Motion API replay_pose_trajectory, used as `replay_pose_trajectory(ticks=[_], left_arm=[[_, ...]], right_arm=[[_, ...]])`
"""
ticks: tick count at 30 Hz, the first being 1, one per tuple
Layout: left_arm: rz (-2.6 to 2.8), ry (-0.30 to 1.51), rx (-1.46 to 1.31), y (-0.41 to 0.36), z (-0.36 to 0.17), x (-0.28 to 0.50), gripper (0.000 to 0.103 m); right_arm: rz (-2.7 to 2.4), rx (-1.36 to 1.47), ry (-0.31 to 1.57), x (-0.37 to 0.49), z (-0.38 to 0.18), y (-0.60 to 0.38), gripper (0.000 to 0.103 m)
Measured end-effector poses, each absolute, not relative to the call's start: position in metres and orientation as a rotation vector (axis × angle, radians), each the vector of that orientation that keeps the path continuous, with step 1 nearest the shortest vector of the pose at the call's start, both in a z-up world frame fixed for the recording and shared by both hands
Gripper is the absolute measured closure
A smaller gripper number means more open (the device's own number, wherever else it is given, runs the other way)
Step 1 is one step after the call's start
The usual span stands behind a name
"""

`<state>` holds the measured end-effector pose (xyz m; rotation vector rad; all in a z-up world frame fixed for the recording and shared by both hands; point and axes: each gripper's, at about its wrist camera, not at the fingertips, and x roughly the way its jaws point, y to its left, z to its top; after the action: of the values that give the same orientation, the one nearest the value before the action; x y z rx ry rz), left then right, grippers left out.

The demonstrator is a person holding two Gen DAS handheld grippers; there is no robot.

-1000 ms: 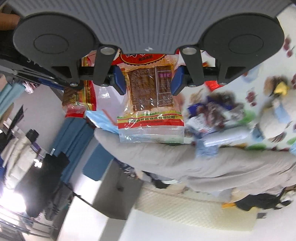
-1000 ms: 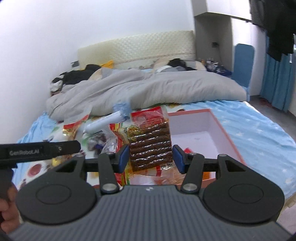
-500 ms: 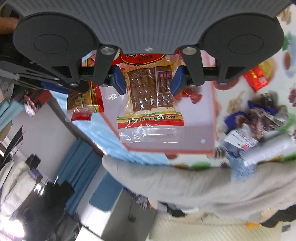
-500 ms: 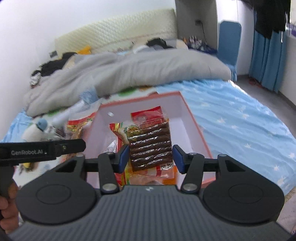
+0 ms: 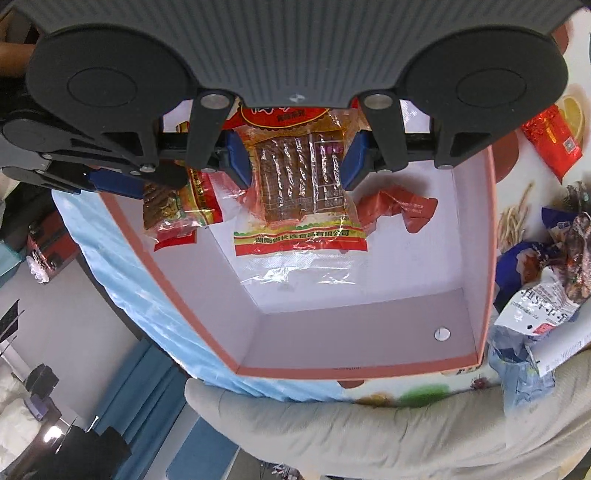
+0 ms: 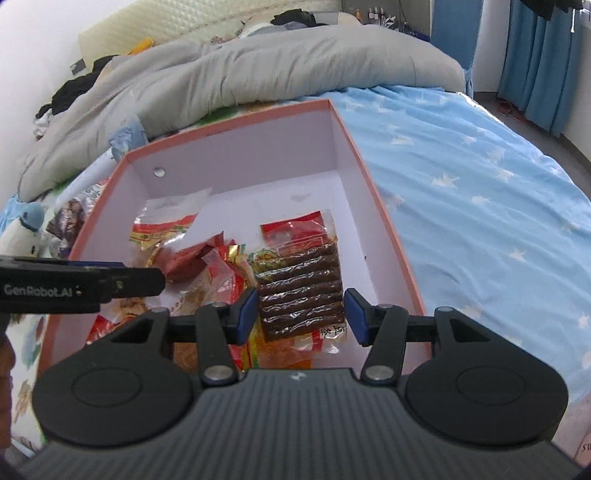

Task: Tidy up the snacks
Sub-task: 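Open both tools to drop the packets into the pink box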

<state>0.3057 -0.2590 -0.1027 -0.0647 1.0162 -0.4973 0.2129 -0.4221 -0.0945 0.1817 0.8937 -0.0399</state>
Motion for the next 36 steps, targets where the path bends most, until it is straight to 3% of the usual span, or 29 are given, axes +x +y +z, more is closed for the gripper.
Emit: replay_pose_trajectory(ticks=[6, 9, 13, 36], left_arm=[[-0.504, 1.031, -0.073, -0.263, -0.106, 0.303, 0.043], [-0.502, 1.017, -0.058, -0.262, -0.098, 0.298, 0.033], [-0.495, 0.982, -0.069, -0.252, -0.079, 0.287, 0.031], [-0.451, 0.71, -0.081, -0.146, 0.046, 0.119, 0.031]], right_arm=[[-0.039, 0.177, 0.901, 0.214, -0.097, -0.423, 0.048], [-0.036, 0.205, 0.908, 0.214, -0.093, -0.426, 0.044], [-0.052, 0.202, 0.884, 0.207, -0.08, -0.424, 0.041], [-0.007, 0.205, 0.607, 0.069, 0.028, -0.347, 0.041]])
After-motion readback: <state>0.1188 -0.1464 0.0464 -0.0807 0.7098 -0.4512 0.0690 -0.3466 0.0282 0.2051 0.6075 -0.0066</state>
